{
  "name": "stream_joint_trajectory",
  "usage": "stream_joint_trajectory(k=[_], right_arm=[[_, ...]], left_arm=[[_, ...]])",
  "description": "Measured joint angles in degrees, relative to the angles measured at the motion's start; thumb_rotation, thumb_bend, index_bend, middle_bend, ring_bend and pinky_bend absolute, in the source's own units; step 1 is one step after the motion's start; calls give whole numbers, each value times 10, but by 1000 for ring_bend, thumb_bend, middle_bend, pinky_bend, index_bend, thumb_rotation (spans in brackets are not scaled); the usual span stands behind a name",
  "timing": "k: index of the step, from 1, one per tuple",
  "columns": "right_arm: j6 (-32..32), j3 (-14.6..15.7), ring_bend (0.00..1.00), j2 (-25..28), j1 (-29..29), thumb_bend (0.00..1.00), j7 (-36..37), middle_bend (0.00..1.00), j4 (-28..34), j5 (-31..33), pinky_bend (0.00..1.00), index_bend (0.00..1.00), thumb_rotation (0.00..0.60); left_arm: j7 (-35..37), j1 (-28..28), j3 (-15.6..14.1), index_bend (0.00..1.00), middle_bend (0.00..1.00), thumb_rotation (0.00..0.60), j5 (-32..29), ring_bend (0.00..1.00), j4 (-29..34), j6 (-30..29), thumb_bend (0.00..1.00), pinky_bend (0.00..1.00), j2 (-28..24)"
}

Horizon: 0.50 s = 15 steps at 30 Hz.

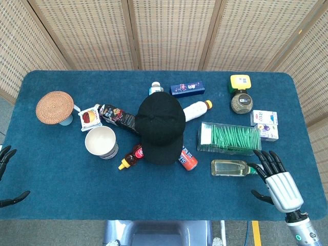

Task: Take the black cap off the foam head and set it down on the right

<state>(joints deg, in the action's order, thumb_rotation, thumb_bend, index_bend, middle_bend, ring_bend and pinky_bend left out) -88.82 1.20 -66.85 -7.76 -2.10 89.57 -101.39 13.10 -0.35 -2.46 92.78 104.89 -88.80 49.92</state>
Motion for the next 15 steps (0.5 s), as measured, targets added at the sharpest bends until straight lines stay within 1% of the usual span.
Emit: stream_joint_trajectory(k=[10, 15], right_arm=[[5, 4, 33, -1, -1, 56, 0, 59, 0, -2, 40, 246, 600], [24, 12, 38, -10, -6, 56, -10, 60, -5, -9, 44, 246, 600]], left_arm=[[3, 1, -2, 0, 0, 600, 3, 0, 1, 0, 111, 34, -2], [9, 1, -4, 0, 0, 600, 8, 0, 2, 0, 111, 34, -4]])
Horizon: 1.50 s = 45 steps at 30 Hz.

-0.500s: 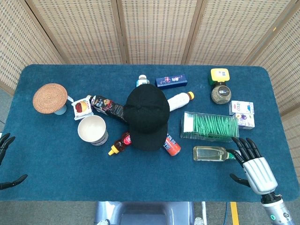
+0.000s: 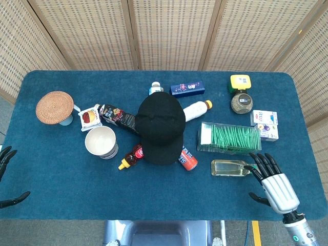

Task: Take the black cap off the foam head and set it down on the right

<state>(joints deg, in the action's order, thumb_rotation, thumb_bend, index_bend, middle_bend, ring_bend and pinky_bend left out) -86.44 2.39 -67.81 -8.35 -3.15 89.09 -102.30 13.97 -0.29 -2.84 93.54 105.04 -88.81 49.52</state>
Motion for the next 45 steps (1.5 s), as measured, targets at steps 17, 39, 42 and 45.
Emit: stream_joint_trajectory(k=[17, 39, 42, 45], right_arm=[[68, -5, 95, -53, -80, 57, -58, 121, -32, -69, 123, 259, 600], [127, -60, 180, -169, -201, 57, -170, 173, -39, -127, 279, 242, 600], [135, -59, 180, -185, -212, 57, -176, 174, -48, -133, 286, 242, 600], [142, -60, 180, -205, -224, 58, -186, 174, -65, -138, 293, 242, 600]], left_arm=[[5, -13, 6, 0, 0, 600, -19, 0, 15, 21, 111, 34, -16], [21, -18, 9, 0, 0, 600, -33, 0, 5, 35, 112, 34, -12], [23, -18, 9, 0, 0, 600, -32, 0, 4, 35, 112, 35, -13], [24, -18, 9, 0, 0, 600, -32, 0, 4, 35, 112, 34, -13]])
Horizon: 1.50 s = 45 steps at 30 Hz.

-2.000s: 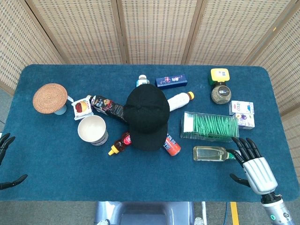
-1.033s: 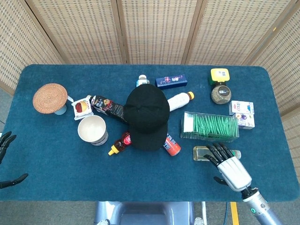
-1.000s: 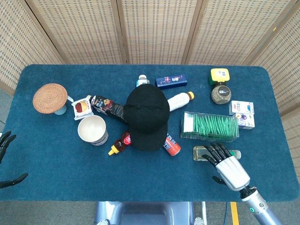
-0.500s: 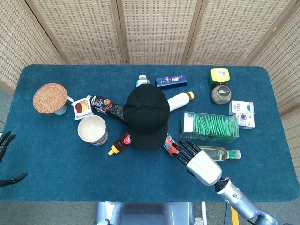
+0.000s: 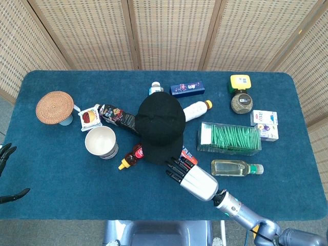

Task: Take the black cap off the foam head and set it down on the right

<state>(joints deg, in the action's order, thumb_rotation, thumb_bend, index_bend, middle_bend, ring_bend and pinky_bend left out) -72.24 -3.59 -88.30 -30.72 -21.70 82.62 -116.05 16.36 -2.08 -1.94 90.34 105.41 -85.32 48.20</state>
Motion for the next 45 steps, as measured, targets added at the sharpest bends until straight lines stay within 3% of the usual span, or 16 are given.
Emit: stream_joint_trajectory(k=[14, 27, 33, 38, 45], right_arm=[[22, -32, 188, -90, -54, 56, -40, 177, -109, 27, 317, 230, 600], [-22, -33, 216, -162, -83, 61, -48, 202, -226, 32, 353, 222, 600], [-63, -25, 269, -187, -96, 109, -48, 247, -283, 21, 422, 256, 600], [-99, -17, 352, -200, -105, 175, -46, 314, -315, 9, 560, 297, 600], [-133, -11, 381, -226, -117, 267, -41, 329, -369, 3, 621, 306, 600]], left_arm=[[12, -3, 2, 0, 0, 600, -4, 0, -2, 6, 112, 34, -5], [21, -7, -1, 0, 0, 600, -3, 0, -4, 15, 111, 35, -9], [22, -7, -2, 0, 0, 600, -2, 0, -4, 16, 112, 34, -10], [22, -7, -2, 0, 0, 600, -1, 0, -4, 16, 111, 34, -10], [21, -8, -3, 0, 0, 600, 0, 0, -3, 18, 111, 34, -9]])
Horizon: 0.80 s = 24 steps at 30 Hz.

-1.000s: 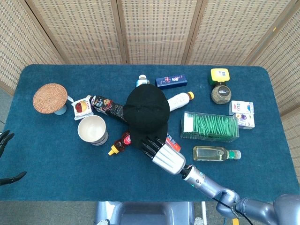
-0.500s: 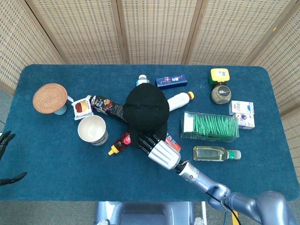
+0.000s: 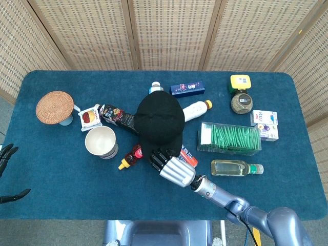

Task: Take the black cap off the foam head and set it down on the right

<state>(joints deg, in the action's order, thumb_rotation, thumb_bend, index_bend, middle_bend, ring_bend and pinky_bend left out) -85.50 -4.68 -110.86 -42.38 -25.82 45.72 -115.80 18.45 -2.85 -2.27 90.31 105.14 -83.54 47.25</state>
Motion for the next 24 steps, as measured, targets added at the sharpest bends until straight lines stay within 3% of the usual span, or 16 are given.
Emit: stream_joint_trajectory(k=[18, 24], right_arm=[[-36, 14, 442, -31, -23, 597, 26, 369, -49, 27, 670, 351, 600], [-53, 11, 555, -33, -35, 743, 36, 474, -58, 31, 742, 438, 600]], left_arm=[[-3, -2, -1, 0, 0, 600, 1, 0, 1, 3, 111, 34, 0], [-4, -2, -1, 0, 0, 600, -1, 0, 2, 4, 111, 34, 1]])
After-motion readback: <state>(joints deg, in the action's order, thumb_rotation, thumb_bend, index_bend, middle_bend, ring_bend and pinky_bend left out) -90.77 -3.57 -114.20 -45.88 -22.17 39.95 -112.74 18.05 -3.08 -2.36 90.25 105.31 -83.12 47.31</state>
